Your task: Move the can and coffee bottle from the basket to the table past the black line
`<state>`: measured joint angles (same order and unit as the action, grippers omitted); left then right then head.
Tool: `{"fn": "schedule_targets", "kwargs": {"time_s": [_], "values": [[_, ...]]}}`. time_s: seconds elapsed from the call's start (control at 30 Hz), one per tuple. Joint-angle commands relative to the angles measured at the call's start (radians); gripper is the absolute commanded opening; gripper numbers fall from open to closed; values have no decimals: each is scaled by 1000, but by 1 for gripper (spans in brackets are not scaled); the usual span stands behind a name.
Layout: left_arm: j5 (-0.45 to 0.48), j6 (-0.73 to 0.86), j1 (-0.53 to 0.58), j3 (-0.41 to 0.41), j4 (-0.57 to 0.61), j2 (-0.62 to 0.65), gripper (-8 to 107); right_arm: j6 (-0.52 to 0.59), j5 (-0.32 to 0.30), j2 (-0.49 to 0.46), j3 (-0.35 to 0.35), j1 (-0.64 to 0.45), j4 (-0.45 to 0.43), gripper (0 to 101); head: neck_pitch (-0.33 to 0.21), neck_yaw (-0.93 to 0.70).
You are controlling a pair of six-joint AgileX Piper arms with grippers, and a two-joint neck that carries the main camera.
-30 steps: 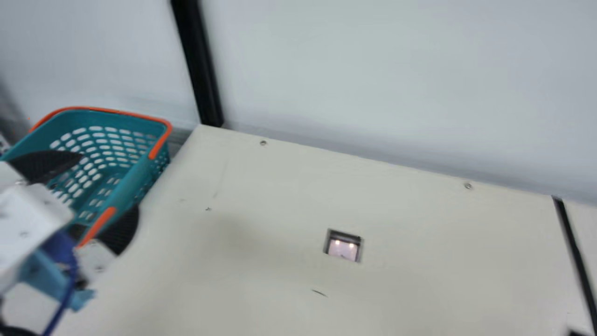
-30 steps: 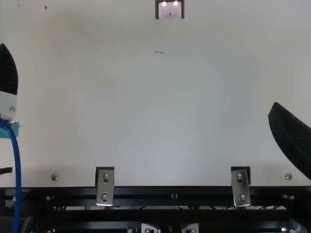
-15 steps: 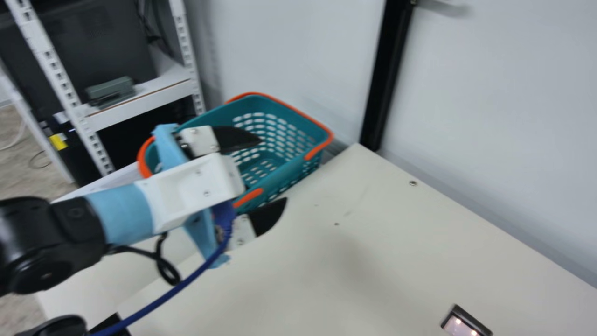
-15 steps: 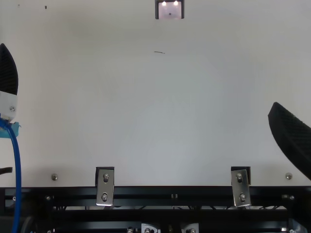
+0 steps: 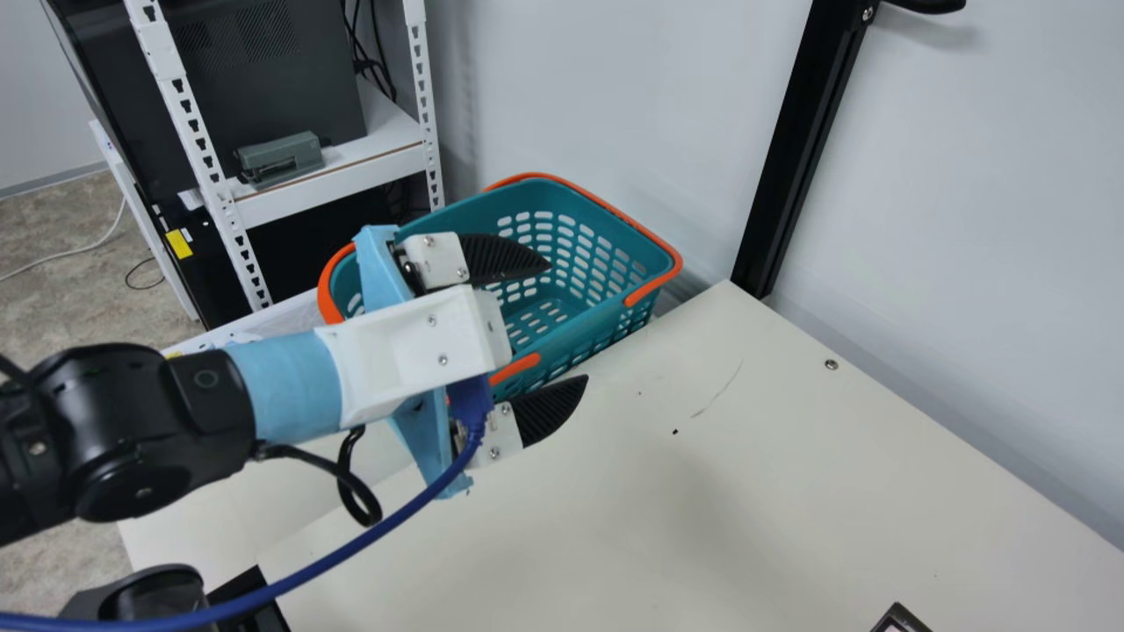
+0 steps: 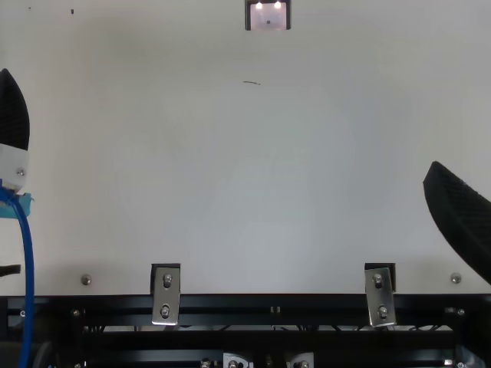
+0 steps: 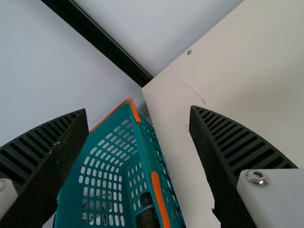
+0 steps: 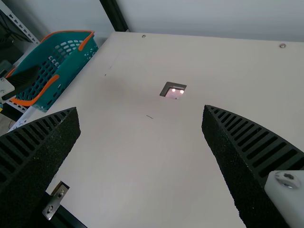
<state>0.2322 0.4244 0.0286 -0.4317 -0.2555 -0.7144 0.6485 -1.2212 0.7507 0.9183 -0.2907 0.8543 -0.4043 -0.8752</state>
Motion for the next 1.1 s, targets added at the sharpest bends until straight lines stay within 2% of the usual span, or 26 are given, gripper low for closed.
{"fn": "schedule_targets", "kwargs": {"time_s": [0.0,0.27,0.57,0.83,1.07], "values": [[-1,-31,-8,-9,-19,-7,90,0,0,0,0,0,0,101,-31,-17],[-13,-144,-100,-98,-33,-85,90,0,0,0,0,0,0,101,-31,-17],[-9,-180,-227,-251,29,-271,90,0,0,0,0,0,0,101,-31,-17],[29,-30,-332,-419,158,-483,90,0,0,0,0,0,0,101,-31,-17],[118,234,-424,-572,348,-663,90,0,0,0,0,0,0,101,-31,-17]]}}
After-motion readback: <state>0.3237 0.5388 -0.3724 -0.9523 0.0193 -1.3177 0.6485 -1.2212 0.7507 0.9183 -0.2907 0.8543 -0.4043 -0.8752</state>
